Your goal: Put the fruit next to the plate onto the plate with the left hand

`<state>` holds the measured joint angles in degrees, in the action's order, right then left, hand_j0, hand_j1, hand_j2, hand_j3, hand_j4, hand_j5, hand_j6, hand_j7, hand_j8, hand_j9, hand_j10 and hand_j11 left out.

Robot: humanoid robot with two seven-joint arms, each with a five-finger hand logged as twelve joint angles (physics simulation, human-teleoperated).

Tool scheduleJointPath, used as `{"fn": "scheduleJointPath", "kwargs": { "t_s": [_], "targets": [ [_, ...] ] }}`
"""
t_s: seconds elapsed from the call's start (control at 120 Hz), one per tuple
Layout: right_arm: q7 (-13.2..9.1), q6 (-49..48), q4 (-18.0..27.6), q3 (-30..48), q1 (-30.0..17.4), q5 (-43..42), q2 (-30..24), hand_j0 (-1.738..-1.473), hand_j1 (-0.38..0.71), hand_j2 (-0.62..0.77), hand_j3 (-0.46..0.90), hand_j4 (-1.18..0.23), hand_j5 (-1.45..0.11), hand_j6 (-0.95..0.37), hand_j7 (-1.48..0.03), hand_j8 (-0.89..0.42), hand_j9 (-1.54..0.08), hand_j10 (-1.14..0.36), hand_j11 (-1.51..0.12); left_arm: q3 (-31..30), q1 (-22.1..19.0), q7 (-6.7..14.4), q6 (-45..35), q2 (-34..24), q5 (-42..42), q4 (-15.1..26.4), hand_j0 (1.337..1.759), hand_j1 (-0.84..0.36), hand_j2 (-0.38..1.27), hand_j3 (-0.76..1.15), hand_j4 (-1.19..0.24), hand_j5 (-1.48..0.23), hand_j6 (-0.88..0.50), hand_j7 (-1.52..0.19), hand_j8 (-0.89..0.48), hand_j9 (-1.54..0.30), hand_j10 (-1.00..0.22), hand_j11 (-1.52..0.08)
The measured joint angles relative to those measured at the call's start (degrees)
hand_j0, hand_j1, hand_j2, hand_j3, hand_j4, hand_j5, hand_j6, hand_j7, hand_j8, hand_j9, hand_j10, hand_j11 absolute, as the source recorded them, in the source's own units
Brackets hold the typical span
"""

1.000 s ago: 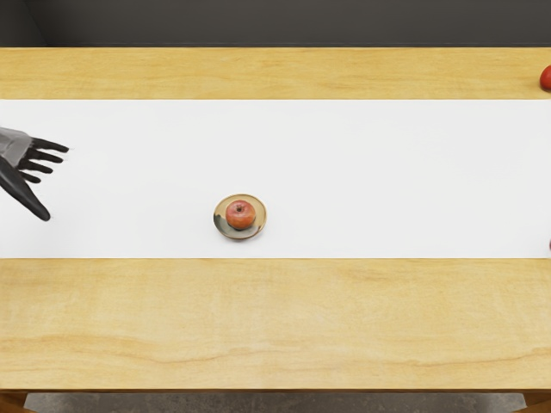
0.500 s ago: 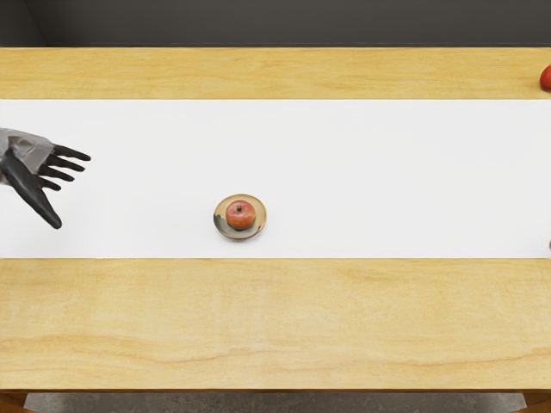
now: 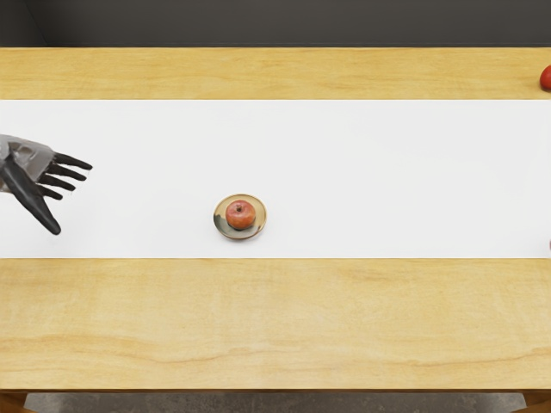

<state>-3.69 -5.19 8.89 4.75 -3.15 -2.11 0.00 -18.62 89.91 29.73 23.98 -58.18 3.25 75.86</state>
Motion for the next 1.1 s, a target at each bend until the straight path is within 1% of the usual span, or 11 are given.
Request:
{"fn": "scheduleJointPath", "kwargs": {
  "t_s": [0.233,0.325,0.383,0.475,0.6,0.65,0.767,0.8,0.858,0.967,1.1],
  "targets": [
    [0.0,0.0,0.0,0.0,0.0,0.0,0.0,-1.658,-0.35,0.00,0.00,0.00,0.00,0.00,0.00,0.00,0.00,0.00,0.00,1.0,0.7,0.7,0.5,-0.4,0.7,-0.2,1.658,0.33,0.00,0.00,-0.02,-0.02,-0.02,-0.02,-0.02,-0.02,-0.02,-0.02],
    [0.0,0.0,0.0,0.0,0.0,0.0,0.0,-1.658,-0.35,0.00,0.00,0.00,0.00,0.00,0.00,0.00,0.00,0.00,0.00,4.1,0.3,2.2,2.9,-3.1,1.1,-0.2,1.658,0.33,0.00,0.00,-0.02,-0.02,-0.02,-0.02,-0.02,-0.02,-0.02,-0.02],
    [0.0,0.0,0.0,0.0,0.0,0.0,0.0,-1.658,-0.35,0.00,0.00,0.00,0.00,0.00,0.00,0.00,0.00,0.00,0.00,6.0,0.3,2.8,4.6,-3.5,1.4,-0.2,1.658,0.33,0.00,0.00,-0.02,-0.02,-0.02,-0.02,-0.02,-0.02,-0.02,-0.02],
    [0.0,0.0,0.0,0.0,0.0,0.0,0.0,-1.658,-0.35,0.00,0.00,0.00,0.00,0.00,0.00,0.00,0.00,0.00,0.00,8.0,-0.5,3.1,5.9,-4.0,1.5,0.3,1.658,0.32,0.00,0.00,-0.02,-0.03,-0.02,-0.03,-0.02,-0.03,-0.02,-0.03],
    [0.0,0.0,0.0,0.0,0.0,0.0,0.0,-1.658,-0.35,0.00,0.00,0.00,0.00,0.00,0.00,0.00,0.00,0.00,0.00,9.2,-1.2,3.2,6.6,-3.6,1.6,1.2,1.658,0.32,0.00,0.00,-0.03,-0.03,-0.03,-0.03,-0.03,-0.03,-0.03,-0.03],
    [0.0,0.0,0.0,0.0,0.0,0.0,0.0,-1.658,-0.35,0.00,0.00,0.00,0.00,0.00,0.00,0.00,0.00,0.00,0.00,9.4,-1.2,3.1,7.0,-3.5,1.7,1.3,1.658,0.30,0.01,0.00,-0.04,-0.05,-0.04,-0.05,-0.04,-0.05,-0.04,-0.05],
    [0.0,0.0,0.0,0.0,0.0,0.0,0.0,-1.658,-0.35,0.00,0.00,0.00,0.00,0.00,0.00,0.00,0.00,0.00,0.00,9.7,-1.2,3.0,9.3,-3.2,2.9,1.6,1.658,0.22,0.02,0.00,-0.11,-0.14,-0.11,-0.14,-0.11,-0.14,-0.11,-0.14],
    [0.0,0.0,0.0,0.0,0.0,0.0,0.0,-1.658,-0.35,0.00,0.00,0.00,0.00,0.00,0.00,0.00,0.00,0.00,0.00,9.7,-1.3,3.0,9.6,-1.5,3.3,1.6,1.658,0.21,0.02,0.00,-0.12,-0.15,-0.12,-0.15,-0.12,-0.15,-0.12,-0.15],
    [0.0,0.0,0.0,0.0,0.0,0.0,0.0,-1.658,-0.35,0.00,0.00,0.00,0.00,0.00,0.00,0.00,0.00,0.00,0.00,9.7,-1.1,3.3,10.0,-0.7,3.8,1.5,1.658,0.22,0.02,0.00,-0.11,-0.14,-0.11,-0.14,-0.11,-0.14,-0.11,-0.14],
    [0.0,0.0,0.0,0.0,0.0,0.0,0.0,-1.658,-0.35,0.00,0.00,0.00,0.00,0.00,0.00,0.00,0.00,0.00,0.00,10.2,-1.2,4.2,10.2,-1.2,4.1,1.3,1.658,0.26,0.01,0.00,-0.08,-0.09,-0.08,-0.09,-0.08,-0.09,-0.07,-0.09],
    [0.0,0.0,0.0,0.0,0.0,0.0,0.0,-1.658,-0.35,0.00,0.00,0.00,0.00,0.00,0.00,0.00,0.00,0.00,0.00,10.4,-1.3,4.7,10.3,-1.4,4.3,1.3,1.658,0.29,0.01,0.00,-0.05,-0.06,-0.05,-0.06,-0.05,-0.06,-0.05,-0.06]
  ]
}}
